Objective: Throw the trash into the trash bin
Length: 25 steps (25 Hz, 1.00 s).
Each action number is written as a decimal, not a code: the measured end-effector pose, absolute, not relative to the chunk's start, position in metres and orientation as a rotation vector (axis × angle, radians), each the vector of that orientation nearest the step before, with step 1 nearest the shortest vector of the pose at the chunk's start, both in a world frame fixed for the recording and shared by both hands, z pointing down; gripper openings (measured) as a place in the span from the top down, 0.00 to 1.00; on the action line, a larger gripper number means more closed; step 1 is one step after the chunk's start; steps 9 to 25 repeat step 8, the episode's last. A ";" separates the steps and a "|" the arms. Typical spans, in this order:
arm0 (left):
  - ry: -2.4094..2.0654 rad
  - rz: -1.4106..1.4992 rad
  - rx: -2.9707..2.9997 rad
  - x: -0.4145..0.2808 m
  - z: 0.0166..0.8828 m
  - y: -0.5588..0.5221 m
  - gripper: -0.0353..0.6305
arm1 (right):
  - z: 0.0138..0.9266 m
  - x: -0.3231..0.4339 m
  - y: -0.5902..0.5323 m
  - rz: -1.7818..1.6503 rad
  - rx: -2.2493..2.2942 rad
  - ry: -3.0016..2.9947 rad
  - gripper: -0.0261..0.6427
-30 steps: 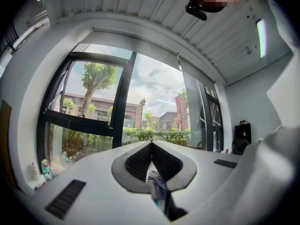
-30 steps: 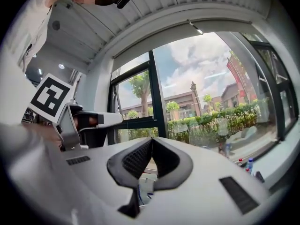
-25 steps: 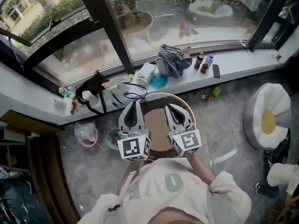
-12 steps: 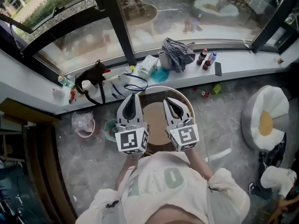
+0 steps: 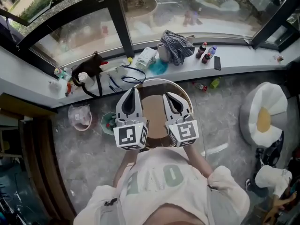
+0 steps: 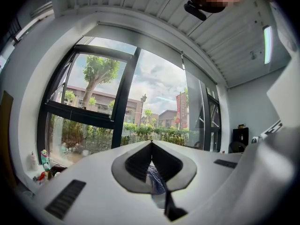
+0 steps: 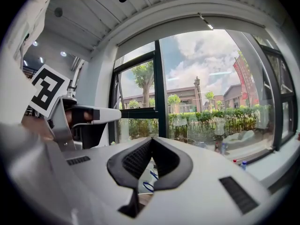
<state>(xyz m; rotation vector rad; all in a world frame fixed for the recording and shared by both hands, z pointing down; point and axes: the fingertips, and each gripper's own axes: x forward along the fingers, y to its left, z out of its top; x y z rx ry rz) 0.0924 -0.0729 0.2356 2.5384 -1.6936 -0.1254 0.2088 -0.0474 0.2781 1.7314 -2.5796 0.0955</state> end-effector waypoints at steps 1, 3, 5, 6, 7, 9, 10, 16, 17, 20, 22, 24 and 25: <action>-1.693 -0.127 2.538 0.092 0.236 -0.072 0.93 | 0.278 0.208 -0.046 0.093 1.729 -2.579 0.94; -1.692 -0.131 2.538 0.092 0.235 -0.070 0.93 | 0.278 0.207 -0.044 0.089 1.724 -2.580 0.94; -1.690 -0.136 2.536 0.092 0.235 -0.070 0.93 | 0.278 0.207 -0.042 0.092 1.726 -2.586 0.94; -1.688 -0.139 2.536 0.092 0.235 -0.070 0.93 | 0.277 0.207 -0.042 0.095 1.732 -2.590 0.94; -1.686 -0.142 2.536 0.091 0.235 -0.070 0.93 | 0.276 0.207 -0.042 0.099 1.739 -2.593 0.94; -1.684 -0.144 2.536 0.091 0.234 -0.070 0.93 | 0.276 0.208 -0.042 0.104 1.747 -2.594 0.94; -1.684 -0.144 2.536 0.091 0.234 -0.070 0.93 | 0.276 0.208 -0.042 0.104 1.747 -2.594 0.94; -1.684 -0.144 2.536 0.091 0.234 -0.070 0.93 | 0.276 0.208 -0.042 0.104 1.747 -2.594 0.94; -1.684 -0.144 2.536 0.091 0.234 -0.070 0.93 | 0.276 0.208 -0.042 0.104 1.747 -2.594 0.94; -1.684 -0.144 2.536 0.091 0.234 -0.070 0.93 | 0.276 0.208 -0.042 0.104 1.747 -2.594 0.94; -1.684 -0.144 2.536 0.091 0.234 -0.070 0.93 | 0.276 0.208 -0.042 0.104 1.747 -2.594 0.94; -1.684 -0.144 2.536 0.091 0.234 -0.070 0.93 | 0.276 0.208 -0.042 0.104 1.747 -2.594 0.94; -1.684 -0.144 2.536 0.091 0.234 -0.070 0.93 | 0.276 0.208 -0.042 0.104 1.747 -2.594 0.94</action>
